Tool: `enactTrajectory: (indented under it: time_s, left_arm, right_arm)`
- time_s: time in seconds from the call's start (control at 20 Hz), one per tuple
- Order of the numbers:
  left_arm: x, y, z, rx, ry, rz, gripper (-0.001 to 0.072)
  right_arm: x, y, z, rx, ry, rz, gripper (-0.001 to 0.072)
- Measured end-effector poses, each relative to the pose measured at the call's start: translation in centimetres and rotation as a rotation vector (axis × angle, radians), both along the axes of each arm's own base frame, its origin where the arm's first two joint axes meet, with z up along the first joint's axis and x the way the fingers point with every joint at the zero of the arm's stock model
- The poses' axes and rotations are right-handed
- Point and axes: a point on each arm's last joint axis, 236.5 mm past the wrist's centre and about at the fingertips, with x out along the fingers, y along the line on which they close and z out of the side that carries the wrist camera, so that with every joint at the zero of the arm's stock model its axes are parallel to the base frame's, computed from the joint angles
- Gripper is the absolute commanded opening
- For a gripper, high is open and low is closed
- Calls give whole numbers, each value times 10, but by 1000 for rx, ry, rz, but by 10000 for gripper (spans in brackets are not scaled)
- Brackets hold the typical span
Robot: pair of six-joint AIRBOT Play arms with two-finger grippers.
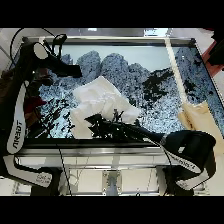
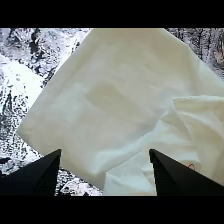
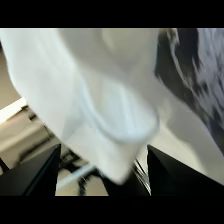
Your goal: Fold the shirts.
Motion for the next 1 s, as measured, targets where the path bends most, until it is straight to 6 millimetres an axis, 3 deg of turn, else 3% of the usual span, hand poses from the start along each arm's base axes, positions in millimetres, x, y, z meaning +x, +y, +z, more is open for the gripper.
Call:
enactTrajectory:
  time_s: [0.05, 0.1, 0.2, 0.4, 0.65, 0.85, 1.0]
  left_arm:
    - [2, 0, 1, 1, -11, -1, 614]
    - [4, 0, 2, 2, -21, -1, 614]
    - [6, 1, 3, 6, -32, -3, 613]
    - [6, 5, 1, 30, -30, -5, 613]
    - [15, 38, -11, 101, -14, 99, 613]
    - [14, 56, -51, 90, 108, 164, 613]
    - [11, 52, -89, 57, 212, 170, 613]
  right_arm:
    - [9, 4, 2, 10, -17, -25, 584]
    - [17, 8, 5, 19, -33, -44, 492]
    - [33, 16, 13, 35, -62, -76, 41]
    - [51, 26, 46, 107, -206, -73, 32]
    - [67, 0, 109, 124, -472, 41, 31]
    - [62, -50, 136, -104, -633, 230, 32]
    - [66, -117, 142, -373, -694, 297, 32]
